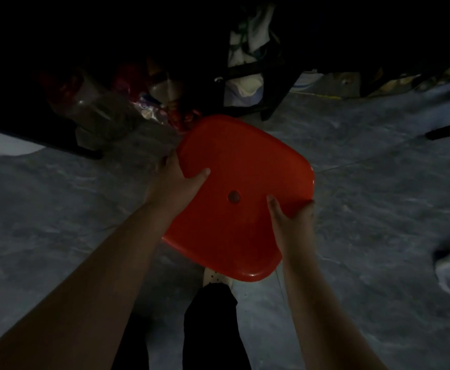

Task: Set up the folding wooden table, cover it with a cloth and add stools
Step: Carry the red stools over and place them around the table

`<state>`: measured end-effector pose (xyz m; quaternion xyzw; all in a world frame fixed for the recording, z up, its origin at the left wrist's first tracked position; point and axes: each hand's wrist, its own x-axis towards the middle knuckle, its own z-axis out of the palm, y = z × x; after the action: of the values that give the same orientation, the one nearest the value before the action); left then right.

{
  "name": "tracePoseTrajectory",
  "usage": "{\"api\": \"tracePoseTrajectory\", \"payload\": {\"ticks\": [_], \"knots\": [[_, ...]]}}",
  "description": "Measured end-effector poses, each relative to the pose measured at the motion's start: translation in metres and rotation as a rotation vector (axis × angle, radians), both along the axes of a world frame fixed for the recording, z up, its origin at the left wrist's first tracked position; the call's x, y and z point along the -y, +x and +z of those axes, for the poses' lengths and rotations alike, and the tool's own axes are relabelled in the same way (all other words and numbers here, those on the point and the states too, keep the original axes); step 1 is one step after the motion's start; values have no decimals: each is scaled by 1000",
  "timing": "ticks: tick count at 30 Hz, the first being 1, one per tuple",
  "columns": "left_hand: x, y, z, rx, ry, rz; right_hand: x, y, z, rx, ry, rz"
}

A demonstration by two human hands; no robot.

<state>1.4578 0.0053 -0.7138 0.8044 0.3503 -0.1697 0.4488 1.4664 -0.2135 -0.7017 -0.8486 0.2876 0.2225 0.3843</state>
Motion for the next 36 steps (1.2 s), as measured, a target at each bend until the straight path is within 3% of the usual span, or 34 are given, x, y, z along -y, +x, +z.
{"api": "tracePoseTrajectory", "payload": {"ticks": [7,15,21,29,36], "knots": [[-62,-103,31,56,-146,336,-71,-46,37,112,-27,205],[-178,-308,55,203,-197,771,-236,-160,64,181,-38,615],[-272,-528,67,243,-159,1004,-394,-327,67,283,-1,910],[-350,-829,84,208,67,1429,-579,-598,77,184,232,1383],[-362,-994,92,164,252,1644,-678,-776,84,90,345,1752]]}}
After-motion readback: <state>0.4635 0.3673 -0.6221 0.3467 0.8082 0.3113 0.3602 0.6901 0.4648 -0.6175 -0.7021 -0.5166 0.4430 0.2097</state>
